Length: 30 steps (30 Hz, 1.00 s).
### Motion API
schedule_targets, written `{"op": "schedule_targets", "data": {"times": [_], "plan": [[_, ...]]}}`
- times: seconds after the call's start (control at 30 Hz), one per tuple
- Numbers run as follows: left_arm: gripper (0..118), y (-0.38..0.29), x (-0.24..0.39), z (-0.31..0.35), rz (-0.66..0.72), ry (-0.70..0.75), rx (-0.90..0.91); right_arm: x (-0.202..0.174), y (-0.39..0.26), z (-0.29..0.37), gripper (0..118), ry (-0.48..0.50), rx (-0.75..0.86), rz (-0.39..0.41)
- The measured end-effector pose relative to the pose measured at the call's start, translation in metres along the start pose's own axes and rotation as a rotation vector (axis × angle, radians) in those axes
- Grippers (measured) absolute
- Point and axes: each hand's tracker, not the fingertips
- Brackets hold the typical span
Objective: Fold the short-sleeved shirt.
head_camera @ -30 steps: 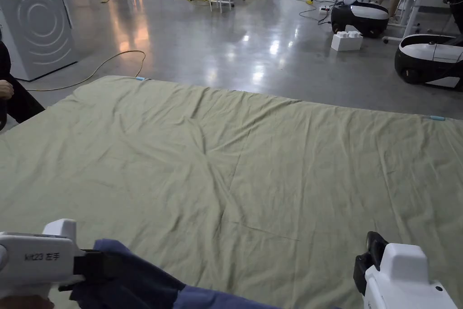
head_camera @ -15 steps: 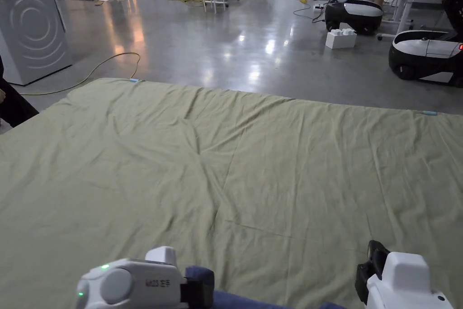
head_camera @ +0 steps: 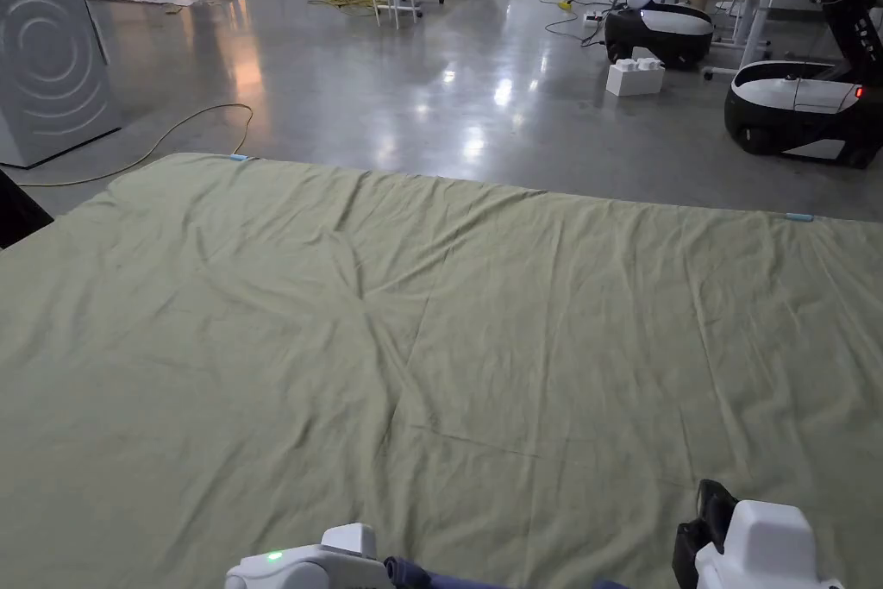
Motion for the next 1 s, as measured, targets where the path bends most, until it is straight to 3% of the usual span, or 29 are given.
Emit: {"op": "schedule_targets", "data": {"times": [0.07, 0.1, 0.37, 0.43, 0.47, 0.6, 0.73, 1.0], "plan": [[60, 0.004, -0.001, 0.015, -0.042, -0.031, -0.033, 0.000, 0.000, 0.000, 1, 0.004, 0.000, 0.002], [65, 0.003, -0.001, 0.024, -0.063, -0.042, -0.037, -0.001, -0.001, 0.000, 1, 0.005, 0.000, 0.003], [64, 0.016, -0.012, 0.082, -0.093, -0.098, 0.133, -0.001, -0.004, -0.001, 1, 0.021, -0.029, -0.020], [55, 0.017, -0.009, 0.077, -0.115, -0.036, 0.147, -0.002, -0.004, 0.000, 1, 0.023, -0.028, -0.023], [38, 0.015, -0.009, 0.073, -0.127, -0.002, 0.150, -0.002, -0.004, 0.000, 1, 0.023, -0.029, -0.019], [20, 0.008, -0.004, 0.037, -0.153, 0.084, 0.063, -0.004, -0.005, 0.001, 1, 0.026, -0.031, -0.016], [14, 0.000, 0.003, 0.011, -0.108, -0.046, 0.005, -0.002, -0.007, 0.000, 1, 0.022, -0.038, -0.013], [14, -0.017, 0.029, -0.031, -0.114, -0.069, -0.013, 0.001, -0.011, -0.001, 1, 0.014, -0.056, -0.006]]}}
